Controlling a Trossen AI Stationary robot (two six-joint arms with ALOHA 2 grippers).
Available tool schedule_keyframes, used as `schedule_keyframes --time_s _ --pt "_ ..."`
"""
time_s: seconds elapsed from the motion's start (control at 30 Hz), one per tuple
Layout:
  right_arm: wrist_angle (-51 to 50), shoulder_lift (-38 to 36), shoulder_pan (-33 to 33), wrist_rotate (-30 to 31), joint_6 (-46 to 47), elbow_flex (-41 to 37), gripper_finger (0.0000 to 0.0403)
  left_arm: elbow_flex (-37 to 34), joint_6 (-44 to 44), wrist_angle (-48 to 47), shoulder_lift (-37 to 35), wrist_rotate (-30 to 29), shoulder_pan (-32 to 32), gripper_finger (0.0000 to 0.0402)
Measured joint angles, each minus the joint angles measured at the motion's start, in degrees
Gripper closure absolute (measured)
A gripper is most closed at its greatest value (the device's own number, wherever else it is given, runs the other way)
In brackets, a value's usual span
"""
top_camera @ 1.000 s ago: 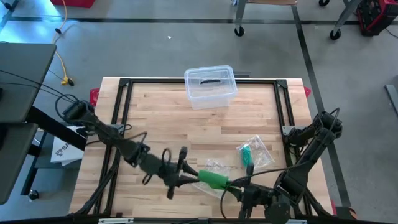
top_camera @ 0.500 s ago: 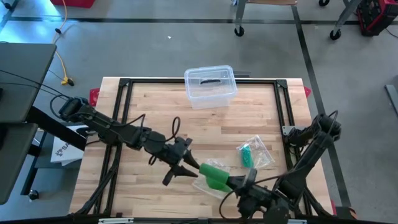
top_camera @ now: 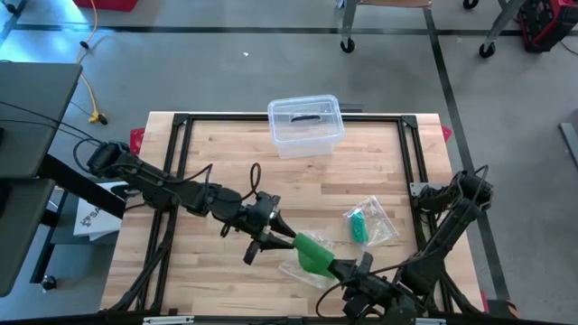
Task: Roll bandage
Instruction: Roll the green bandage
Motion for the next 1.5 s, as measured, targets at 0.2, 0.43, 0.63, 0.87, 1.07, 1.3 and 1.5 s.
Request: schedule_keyframes --time_s 0.2,0.43,0.63,0.87,1.07,1.3,1.5 --pt "0.88 0.00 0.17 -0.42 0.10 0.00 0.0394 -0.01 0.02 3.41 1.93 2.32 -0.29 0.0270" --pt "1.37 0.00 0.19 -0.63 1.46 0.00 0.0394 -0.01 0.02 4.72 2.73 1.57 -0.13 0.0299" --pt "1.39 0.00 0.15 -0.66 3.84 0.00 0.0394 -0.02 2.27 4.79 2.73 1.09 -0.13 0.0328" --pt "1.44 0.00 0.41 -0.83 15.86 0.00 0.0390 -0.02 14.57 5.34 2.71 0.40 -1.51 0.0392" --pt "1.73 -0.82 1.25 -0.64 31.11 0.00 0.0328 -0.01 24.66 6.15 2.74 -2.83 -3.40 0.0397" --pt "3.73 -4.25 1.90 -5.89 46.30 0.02 0.0240 -0.02 36.30 9.25 2.77 -6.46 -6.41 0.0399" --pt "6.52 -6.23 1.30 -8.65 54.04 0.02 0.0238 -0.02 47.07 9.46 2.77 -12.09 -9.33 0.0400"
